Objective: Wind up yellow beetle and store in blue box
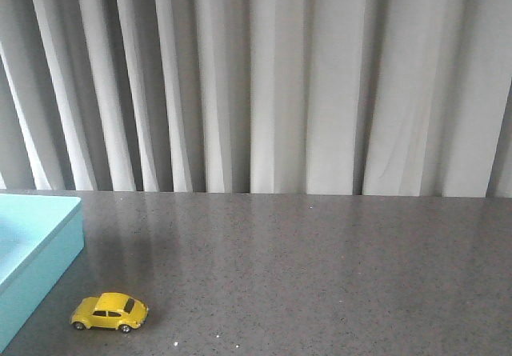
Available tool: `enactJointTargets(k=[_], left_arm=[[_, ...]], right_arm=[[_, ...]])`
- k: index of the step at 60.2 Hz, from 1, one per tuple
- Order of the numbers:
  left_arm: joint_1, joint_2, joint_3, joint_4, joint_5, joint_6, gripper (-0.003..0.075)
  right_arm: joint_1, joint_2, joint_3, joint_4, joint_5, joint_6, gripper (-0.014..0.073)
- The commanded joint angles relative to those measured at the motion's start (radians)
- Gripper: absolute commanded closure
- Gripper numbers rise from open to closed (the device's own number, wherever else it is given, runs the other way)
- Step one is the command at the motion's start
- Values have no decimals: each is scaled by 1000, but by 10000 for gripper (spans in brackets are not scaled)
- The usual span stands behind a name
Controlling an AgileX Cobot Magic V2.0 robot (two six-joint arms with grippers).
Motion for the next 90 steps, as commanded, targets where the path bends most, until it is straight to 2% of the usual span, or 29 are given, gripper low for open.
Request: enactJointTargets(k=[1, 14, 34, 82, 90], left_arm=[[-4, -6, -9, -2, -81, -9, 726], [-4, -6, -9, -2, -81, -9, 726], [-4, -6, -9, -2, -81, -9, 726], [-4, -6, -9, 7, -74, 26, 726], [-4, -6, -9, 66, -99, 27, 726]], right_arm=[[-6, -14, -16, -16, -104, -8, 601], [-6, -26, -16, -42, -87, -8, 601], [-6, -26, -16, -37, 28, -6, 601], [-5, -26, -16, -37, 29, -6, 601], [-5, -26, -16, -37, 29, -6, 601]])
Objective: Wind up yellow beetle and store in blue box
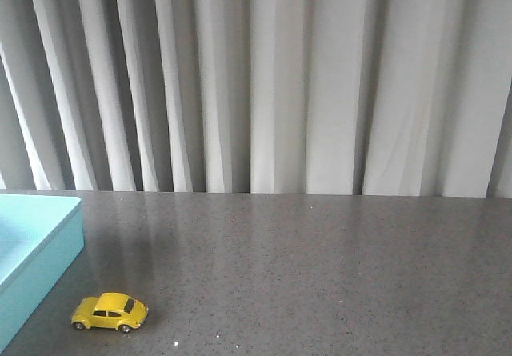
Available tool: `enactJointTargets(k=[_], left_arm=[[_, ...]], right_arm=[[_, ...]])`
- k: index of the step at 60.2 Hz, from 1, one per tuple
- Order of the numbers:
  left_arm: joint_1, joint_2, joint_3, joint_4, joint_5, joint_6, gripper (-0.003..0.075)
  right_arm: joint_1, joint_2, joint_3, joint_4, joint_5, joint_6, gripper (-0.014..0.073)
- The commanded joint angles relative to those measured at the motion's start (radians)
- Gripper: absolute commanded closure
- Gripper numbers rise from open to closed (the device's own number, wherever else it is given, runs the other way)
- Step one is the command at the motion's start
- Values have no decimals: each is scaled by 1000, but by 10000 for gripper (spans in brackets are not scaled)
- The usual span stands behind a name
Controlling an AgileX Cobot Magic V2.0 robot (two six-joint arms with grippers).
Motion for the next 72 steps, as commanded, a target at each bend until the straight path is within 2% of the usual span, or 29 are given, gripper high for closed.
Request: enactJointTargets(k=[1, 12, 33, 53, 57, 67, 72], left_arm=[[-4, -6, -9, 39, -104, 1, 726], [-4, -6, -9, 100, -218, 1, 726], [-4, -6, -9, 94, -444, -10, 726], [-4, -6, -14, 95, -711, -324, 726], [-4, -6, -14, 95, -746, -352, 726], [-5, -6, -23, 98, -736, -458, 726], [-5, -6, -71, 163, -674, -502, 722]], right_arm=[[-5, 1, -24, -6, -64, -6, 601], [-5, 1, -24, -6, -64, -6, 601], [-5, 1, -24, -6, -64, -6, 601], [-5, 1, -24, -6, -64, -6, 601], [-5, 1, -24, -6, -64, -6, 601], [-5, 1, -24, -7, -64, -6, 601], [-5, 1, -24, -7, -64, -6, 601]])
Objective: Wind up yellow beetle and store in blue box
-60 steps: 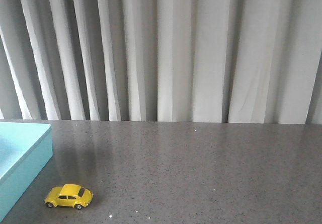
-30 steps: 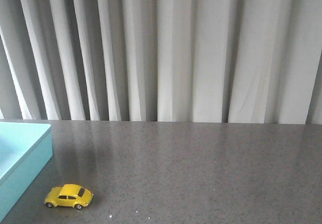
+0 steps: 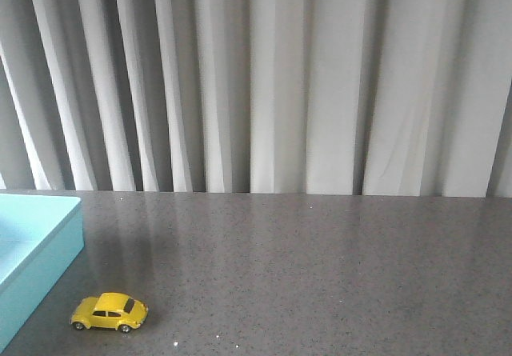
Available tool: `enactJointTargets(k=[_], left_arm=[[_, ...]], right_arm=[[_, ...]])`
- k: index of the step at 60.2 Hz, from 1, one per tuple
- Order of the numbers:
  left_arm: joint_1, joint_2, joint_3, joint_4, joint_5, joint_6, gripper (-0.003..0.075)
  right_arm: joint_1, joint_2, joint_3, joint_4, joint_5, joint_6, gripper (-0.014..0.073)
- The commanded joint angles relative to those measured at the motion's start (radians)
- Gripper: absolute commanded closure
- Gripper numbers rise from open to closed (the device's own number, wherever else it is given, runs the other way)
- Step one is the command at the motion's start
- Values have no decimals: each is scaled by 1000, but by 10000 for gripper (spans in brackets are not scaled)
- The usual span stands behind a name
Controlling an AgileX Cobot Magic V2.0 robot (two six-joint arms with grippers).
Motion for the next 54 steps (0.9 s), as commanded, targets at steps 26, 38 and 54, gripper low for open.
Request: enactJointTargets(k=[26, 38, 54], left_arm=[[-5, 388, -575, 416, 162, -114, 701], [-5, 591, -788, 448, 221, -114, 667], [-5, 672, -909, 483, 391, -157, 621]], right_arm=[[-5, 1, -24, -6, -65, -6, 601], [-5, 1, -24, -6, -65, -6, 601], [-5, 1, -24, -6, -65, -6, 601]])
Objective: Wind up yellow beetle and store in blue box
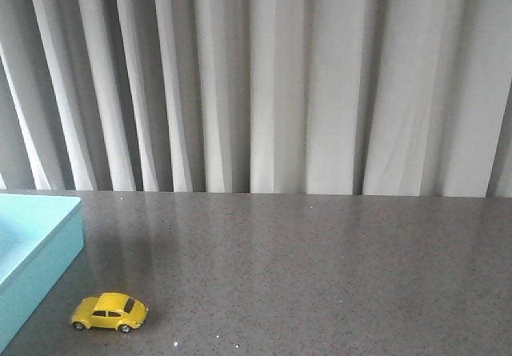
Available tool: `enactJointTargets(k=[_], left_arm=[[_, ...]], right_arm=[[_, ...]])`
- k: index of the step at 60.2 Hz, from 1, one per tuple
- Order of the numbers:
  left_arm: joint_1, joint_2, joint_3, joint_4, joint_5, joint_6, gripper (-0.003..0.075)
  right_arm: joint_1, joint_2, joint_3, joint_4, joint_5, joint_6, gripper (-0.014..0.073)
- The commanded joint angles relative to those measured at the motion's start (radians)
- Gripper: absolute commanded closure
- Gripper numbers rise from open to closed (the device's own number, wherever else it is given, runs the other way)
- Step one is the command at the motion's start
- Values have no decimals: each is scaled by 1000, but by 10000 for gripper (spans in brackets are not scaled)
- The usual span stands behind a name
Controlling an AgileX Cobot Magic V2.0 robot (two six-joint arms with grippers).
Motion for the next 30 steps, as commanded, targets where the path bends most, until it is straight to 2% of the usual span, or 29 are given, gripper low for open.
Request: enactJointTargets(k=[1, 9, 15, 19, 23, 30], left_arm=[[-5, 20, -44, 20, 27, -16, 618], [-5, 20, -44, -22, 61, 30, 609], [-5, 20, -44, -205, 75, 198, 608], [-5, 20, -44, -448, 75, 396, 607], [-5, 20, -44, -735, 64, 658, 605], [-5, 20, -44, -1237, 95, 1266, 604]], right_arm=[[-5, 1, -24, -6, -66, -6, 601], [-5, 1, -24, -6, -66, -6, 601], [-5, 2, -24, -6, -66, -6, 601], [-5, 2, -24, -6, -66, -6, 601], [-5, 2, -24, -7, -66, -6, 601], [-5, 2, -24, -7, -66, -6, 601]])
